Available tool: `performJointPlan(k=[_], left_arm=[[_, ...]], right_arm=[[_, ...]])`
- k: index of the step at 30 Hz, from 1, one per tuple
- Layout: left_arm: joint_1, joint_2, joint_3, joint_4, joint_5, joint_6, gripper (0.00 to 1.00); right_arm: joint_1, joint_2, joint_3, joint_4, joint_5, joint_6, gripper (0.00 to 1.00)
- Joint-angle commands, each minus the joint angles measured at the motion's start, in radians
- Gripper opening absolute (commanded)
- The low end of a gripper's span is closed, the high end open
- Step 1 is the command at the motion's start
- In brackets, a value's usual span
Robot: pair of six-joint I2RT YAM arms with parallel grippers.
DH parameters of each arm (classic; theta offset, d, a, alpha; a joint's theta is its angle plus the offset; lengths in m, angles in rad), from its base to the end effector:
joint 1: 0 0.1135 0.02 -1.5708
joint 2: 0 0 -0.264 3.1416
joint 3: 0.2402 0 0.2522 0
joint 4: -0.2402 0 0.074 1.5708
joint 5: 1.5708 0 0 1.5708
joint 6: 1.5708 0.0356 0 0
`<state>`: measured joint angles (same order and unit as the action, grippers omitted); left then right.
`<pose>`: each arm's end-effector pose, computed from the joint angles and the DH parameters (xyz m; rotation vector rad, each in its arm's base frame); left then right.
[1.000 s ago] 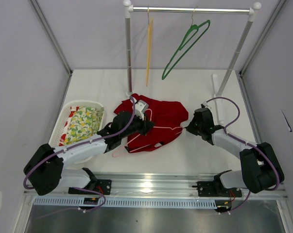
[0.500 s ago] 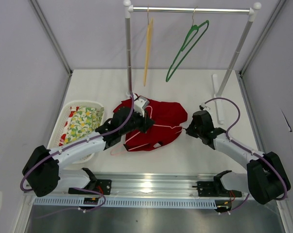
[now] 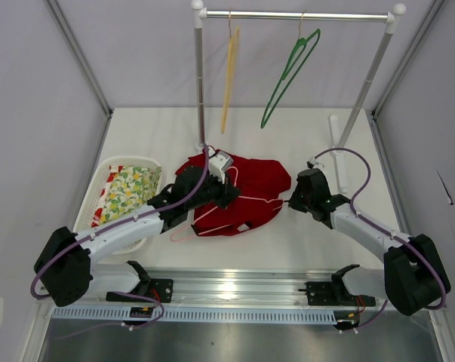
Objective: Place the skirt on the hanger
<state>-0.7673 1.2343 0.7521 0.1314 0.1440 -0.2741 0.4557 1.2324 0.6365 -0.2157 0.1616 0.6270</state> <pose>0.1982 -0.1982 0.2647 0.5880 1.9213 -0.8233 0.2215 0.1022 0.1955 0.2816 2.3767 0.3257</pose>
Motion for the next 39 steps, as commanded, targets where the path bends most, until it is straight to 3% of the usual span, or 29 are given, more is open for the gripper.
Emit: performJointPlan(k=[1,9,24,39], left_arm=[[0.0,-0.025,0.041,0.007,0.048,0.049,0.0],[0.0,-0.038,0.047,0.002,0.08,0.073,0.0],[0.0,-0.056,0.059,0.01,-0.009,0.018,0.0],[0.0,0.002,0.072,0.022,0.063,0.03,0.0]], right_arm=[[0.0,0.028,0.095,-0.016,0.046,-0.038,0.0],[0.001,0.087,0.181,-0.036,0.055,-0.062,0.0],[0.008,0.056,0.138,-0.059,0.075,-0.055,0.0],[0.023,0.078,0.196,-0.067,0.039,-0.059,0.0]])
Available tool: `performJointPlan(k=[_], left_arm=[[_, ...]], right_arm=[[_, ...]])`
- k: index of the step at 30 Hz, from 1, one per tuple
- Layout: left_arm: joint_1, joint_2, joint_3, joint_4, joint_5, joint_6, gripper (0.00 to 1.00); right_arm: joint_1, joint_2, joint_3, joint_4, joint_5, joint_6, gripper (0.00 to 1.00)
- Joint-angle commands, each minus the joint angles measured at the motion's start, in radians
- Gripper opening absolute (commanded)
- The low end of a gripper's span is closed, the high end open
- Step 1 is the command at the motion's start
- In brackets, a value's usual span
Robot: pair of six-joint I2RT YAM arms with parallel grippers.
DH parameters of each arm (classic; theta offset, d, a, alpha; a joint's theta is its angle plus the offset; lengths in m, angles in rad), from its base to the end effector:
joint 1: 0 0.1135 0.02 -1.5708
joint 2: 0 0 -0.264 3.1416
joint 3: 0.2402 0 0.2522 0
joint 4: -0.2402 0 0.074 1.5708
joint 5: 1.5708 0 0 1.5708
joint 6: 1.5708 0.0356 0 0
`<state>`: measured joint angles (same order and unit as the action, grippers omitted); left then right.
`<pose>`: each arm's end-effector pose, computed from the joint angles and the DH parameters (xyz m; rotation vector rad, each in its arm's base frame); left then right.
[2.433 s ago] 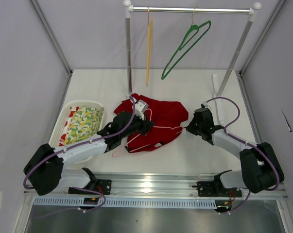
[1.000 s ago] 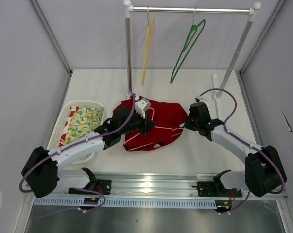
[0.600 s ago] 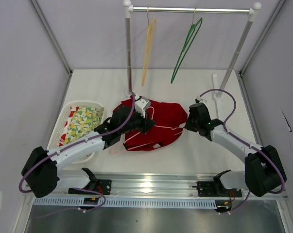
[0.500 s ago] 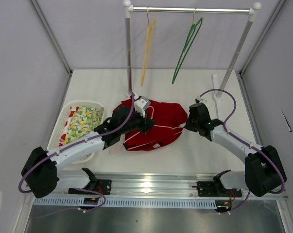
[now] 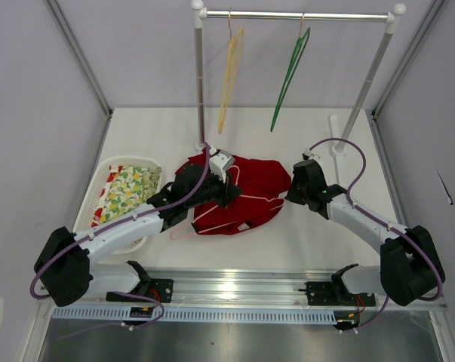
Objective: Place the skirt on the hanger
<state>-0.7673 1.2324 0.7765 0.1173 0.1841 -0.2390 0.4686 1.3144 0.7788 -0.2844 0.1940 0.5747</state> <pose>0.1981 -0.2001 0.2723 0.6462 1.8902 -0.8418 0.2428 0.1152 0.2158 0.2179 2.3774 0.2672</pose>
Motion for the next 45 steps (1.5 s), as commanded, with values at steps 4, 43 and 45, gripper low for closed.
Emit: performJointPlan(k=[4,43,45], left_arm=[[0.0,0.013,0.047,0.038,0.017,-0.006,0.0],[0.002,0.036,0.096,0.015,-0.081,-0.034,0.0],[0.002,0.044,0.099,0.015,-0.077,-0.033,0.0]], right_arm=[[0.025,0.006,0.063,0.004,0.005,-0.004,0.0],[0.067,-0.004,0.046,-0.056,0.064,-0.035,0.0],[0.068,-0.001,0.045,-0.053,0.058,-0.036,0.0]])
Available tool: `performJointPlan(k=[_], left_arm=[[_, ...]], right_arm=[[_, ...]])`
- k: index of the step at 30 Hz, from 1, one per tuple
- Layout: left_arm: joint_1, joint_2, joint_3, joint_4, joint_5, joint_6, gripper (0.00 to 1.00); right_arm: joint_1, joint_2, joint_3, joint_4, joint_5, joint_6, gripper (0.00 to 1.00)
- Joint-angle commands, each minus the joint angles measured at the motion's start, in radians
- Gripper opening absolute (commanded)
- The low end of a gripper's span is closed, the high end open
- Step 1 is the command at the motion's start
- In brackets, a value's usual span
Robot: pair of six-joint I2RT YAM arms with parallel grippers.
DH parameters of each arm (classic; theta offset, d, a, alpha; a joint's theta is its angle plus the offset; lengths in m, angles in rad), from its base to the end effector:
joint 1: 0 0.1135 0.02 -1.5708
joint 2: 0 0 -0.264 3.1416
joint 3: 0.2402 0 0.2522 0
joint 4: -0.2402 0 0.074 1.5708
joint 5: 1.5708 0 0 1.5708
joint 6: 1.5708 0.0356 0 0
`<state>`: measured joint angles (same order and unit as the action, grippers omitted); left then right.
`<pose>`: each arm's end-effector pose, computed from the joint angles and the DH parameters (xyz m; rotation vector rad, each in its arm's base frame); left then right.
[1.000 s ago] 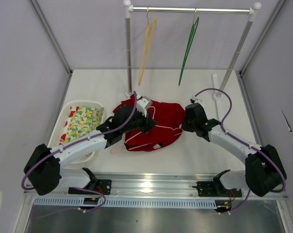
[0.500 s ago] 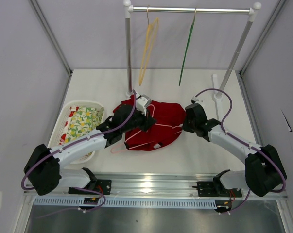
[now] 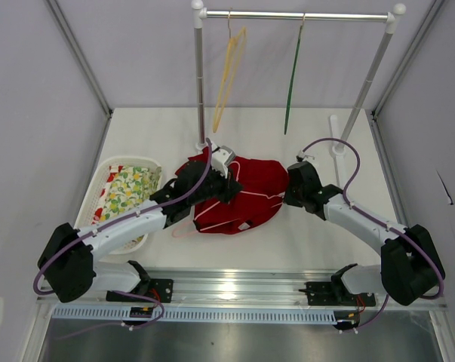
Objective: Place the skirt on the hanger
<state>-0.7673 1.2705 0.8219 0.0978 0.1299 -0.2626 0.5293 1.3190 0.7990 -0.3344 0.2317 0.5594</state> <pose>0.2065 -0.2055 0.2759 0.5883 1.9170 -0.8029 0.2354 0.1282 0.2176 0.1410 2.4032 0.2268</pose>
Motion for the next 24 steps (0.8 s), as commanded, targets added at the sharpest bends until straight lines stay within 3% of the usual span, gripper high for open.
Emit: performJointPlan(k=[1,24], left_arm=[[0.002,0.013,0.056,0.036,-0.023,-0.01,0.0],[0.002,0.024,0.02,0.117,-0.033,-0.052,0.0]], right_arm=[[0.006,-0.004,0.026,-0.003,0.017,-0.026,0.0],[0.04,0.115,0.069,-0.041,0.052,-0.041,0.0]])
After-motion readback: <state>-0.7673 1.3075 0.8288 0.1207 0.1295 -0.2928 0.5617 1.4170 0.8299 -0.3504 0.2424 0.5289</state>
